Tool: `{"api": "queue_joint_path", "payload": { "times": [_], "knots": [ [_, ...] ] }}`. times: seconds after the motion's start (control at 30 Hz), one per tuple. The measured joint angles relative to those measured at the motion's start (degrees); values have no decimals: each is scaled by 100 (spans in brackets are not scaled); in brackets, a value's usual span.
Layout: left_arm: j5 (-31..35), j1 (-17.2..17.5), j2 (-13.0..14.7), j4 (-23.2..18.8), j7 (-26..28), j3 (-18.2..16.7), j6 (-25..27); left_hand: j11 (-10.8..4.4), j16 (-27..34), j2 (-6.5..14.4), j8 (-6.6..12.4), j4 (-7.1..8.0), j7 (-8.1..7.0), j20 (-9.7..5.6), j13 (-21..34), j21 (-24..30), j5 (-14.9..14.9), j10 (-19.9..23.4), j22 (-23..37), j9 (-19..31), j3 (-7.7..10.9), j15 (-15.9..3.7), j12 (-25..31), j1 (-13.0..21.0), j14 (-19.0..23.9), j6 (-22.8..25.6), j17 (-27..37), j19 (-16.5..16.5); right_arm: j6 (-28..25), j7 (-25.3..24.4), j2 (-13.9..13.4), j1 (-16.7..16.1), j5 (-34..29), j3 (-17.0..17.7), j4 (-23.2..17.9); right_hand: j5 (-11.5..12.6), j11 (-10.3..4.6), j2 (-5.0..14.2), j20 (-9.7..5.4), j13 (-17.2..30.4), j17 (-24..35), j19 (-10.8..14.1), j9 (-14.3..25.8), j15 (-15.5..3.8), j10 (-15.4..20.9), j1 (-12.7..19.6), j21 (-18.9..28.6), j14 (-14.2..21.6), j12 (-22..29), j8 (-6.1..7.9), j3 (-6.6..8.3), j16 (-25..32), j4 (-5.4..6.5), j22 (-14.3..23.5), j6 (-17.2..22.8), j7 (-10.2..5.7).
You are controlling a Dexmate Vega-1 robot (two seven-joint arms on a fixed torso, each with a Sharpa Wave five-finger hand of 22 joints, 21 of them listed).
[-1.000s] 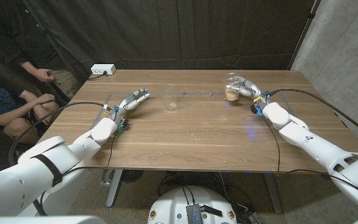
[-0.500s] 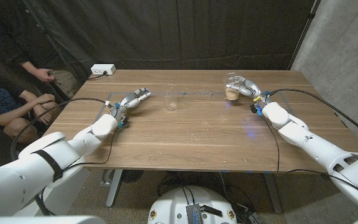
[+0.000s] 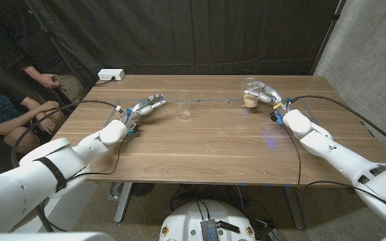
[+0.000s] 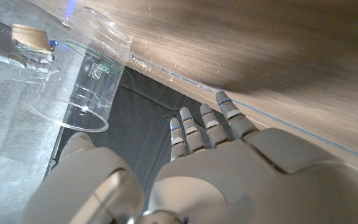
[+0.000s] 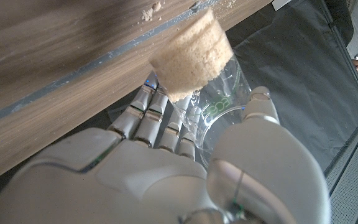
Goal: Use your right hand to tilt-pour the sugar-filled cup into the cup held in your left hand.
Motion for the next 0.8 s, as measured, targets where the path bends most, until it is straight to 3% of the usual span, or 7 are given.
{"api": "queue_joint_path", "payload": {
  "times": [0.37,0.8],
  "knots": [
    [241,-30,62,-8,230,190,-158,0,0,39,0,-29,0,0,0,0,21,0,0,0,-29,0,0,38,0,0,0,1,93,10,15,55,-38,-44,108,0,0,5,31,3,0,-31,-26,-19,0,9,0,19,-2,0,0,0,0,-5,42,21],
    [495,-101,137,-17,463,469,-260,-24,0,70,0,-37,32,0,0,-41,84,-24,1,-1,-86,0,0,70,1,-31,0,1,86,-59,-95,-14,-110,-40,-96,0,1,7,30,3,14,-31,-52,-10,-1,6,0,28,-7,-1,0,-42,0,-5,76,12]
  ]
}}
